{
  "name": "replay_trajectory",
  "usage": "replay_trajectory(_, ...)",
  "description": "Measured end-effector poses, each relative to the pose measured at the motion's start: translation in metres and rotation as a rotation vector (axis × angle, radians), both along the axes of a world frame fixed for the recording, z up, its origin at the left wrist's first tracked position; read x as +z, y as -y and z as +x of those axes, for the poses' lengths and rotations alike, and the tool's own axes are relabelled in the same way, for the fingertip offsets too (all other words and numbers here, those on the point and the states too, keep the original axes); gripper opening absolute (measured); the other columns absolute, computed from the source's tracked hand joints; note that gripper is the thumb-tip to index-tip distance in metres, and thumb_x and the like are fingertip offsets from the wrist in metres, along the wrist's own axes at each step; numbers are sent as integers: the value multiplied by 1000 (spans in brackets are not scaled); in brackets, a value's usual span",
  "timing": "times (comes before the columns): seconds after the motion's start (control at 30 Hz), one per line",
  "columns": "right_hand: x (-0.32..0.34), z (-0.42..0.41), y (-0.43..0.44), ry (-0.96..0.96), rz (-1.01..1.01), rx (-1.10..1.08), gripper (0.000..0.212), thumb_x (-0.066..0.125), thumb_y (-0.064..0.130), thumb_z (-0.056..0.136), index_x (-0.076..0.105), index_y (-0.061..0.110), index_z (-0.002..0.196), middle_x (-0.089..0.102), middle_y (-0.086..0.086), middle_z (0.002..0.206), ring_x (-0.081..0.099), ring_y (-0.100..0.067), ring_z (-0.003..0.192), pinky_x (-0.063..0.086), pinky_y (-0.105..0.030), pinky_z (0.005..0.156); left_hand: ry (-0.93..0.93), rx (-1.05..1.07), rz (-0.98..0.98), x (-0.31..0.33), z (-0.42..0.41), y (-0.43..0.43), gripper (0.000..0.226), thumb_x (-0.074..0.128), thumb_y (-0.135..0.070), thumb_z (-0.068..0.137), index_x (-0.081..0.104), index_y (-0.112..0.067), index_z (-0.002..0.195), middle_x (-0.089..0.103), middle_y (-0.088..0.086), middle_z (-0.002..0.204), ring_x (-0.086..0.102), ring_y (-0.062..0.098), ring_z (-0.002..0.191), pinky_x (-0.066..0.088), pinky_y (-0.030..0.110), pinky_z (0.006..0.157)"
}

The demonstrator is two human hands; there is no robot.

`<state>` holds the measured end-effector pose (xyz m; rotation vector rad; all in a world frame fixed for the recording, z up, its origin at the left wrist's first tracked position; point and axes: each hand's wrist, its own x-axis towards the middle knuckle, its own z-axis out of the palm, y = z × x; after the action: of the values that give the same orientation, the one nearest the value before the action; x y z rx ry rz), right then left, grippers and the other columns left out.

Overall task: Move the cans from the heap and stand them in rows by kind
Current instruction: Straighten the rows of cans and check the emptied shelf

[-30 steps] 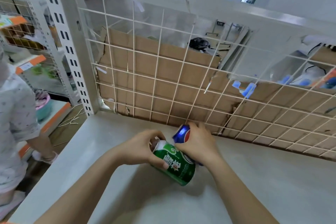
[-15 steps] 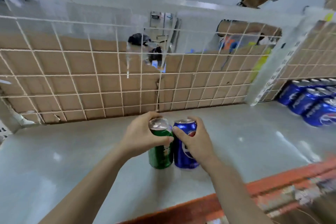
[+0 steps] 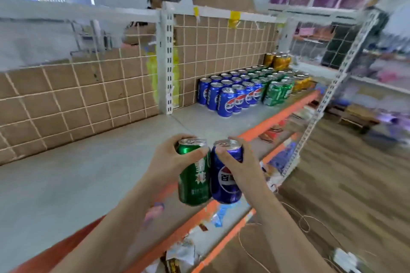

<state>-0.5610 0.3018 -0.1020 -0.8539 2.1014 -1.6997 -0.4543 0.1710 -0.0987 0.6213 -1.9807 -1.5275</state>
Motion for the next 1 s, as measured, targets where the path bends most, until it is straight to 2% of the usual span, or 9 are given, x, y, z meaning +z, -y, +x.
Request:
replay_trajectory(0.1,0,-38,-46,-25,4,-57,30,67,34,84,51,27,109,60,14,91,57,1,80,40,-2,60,14,-63,2,-3,-49,-34,43,78,-47,46,67,-27,84,72,-5,80,68,11,78,55,29,74)
replay_trajectory(0.2,-1,-72,-78,2,-9,-112,35,68,39,82,54,26,112,66,6,100,62,-4,89,44,-8,69,60,-151,-99,2,-95,-58,47,66,-60,39,63,-35,79,68,-18,76,60,-9,70,45,9,68)
replay_trajectory(0.27,-4,-94,-93,21,-25,-155,36,69,41,80,55,26,110,67,2,101,63,-12,92,49,-24,79,84,-188,-154,7,-121,-72,41,64,-61,39,62,-39,74,65,-27,74,58,-13,70,40,4,64)
replay_trajectory(0.33,-5,-116,-103,37,-35,-192,34,69,41,81,55,24,106,66,-2,101,63,-18,93,50,-34,84,99,-223,-163,7,-148,-80,36,66,-59,40,65,-41,71,66,-25,75,60,-9,70,43,10,68)
replay_trajectory(0.4,-6,-139,-108,59,-35,-218,31,68,41,81,53,25,104,65,-2,102,61,-16,92,49,-32,82,94,-245,-151,5,-177,-82,37,68,-56,39,66,-43,73,68,-17,76,62,0,72,48,21,72)
replay_trajectory(0.63,-14,-243,-100,56,-31,-220,21,71,38,79,55,35,93,68,7,94,64,-6,84,51,-25,79,69,-257,3,-16,-293,-71,44,74,-48,42,70,-28,80,71,-4,81,67,13,78,53,33,76)
replay_trajectory(0.77,-8,-317,-86,68,-17,-214,20,69,31,81,53,33,93,66,13,89,62,7,69,46,-9,61,54,-256,11,-19,-371,-55,47,75,-46,43,69,-27,85,70,-6,85,65,8,79,48,25,73)
replay_trajectory(0.87,-1,-366,-69,57,49,-162,21,69,32,81,53,31,95,67,13,87,63,5,70,49,-11,64,35,-223,52,-18,-415,-38,50,76,-45,40,68,-27,86,70,-11,84,64,3,79,48,20,73)
replay_trajectory(1.0,-1,-417,-40,7,79,-103,28,70,35,80,52,28,101,65,3,99,64,-11,88,51,-27,76,16,-181,-44,-11,-453,-10,51,73,-49,41,66,-26,86,67,-12,83,59,-7,72,43,9,66)
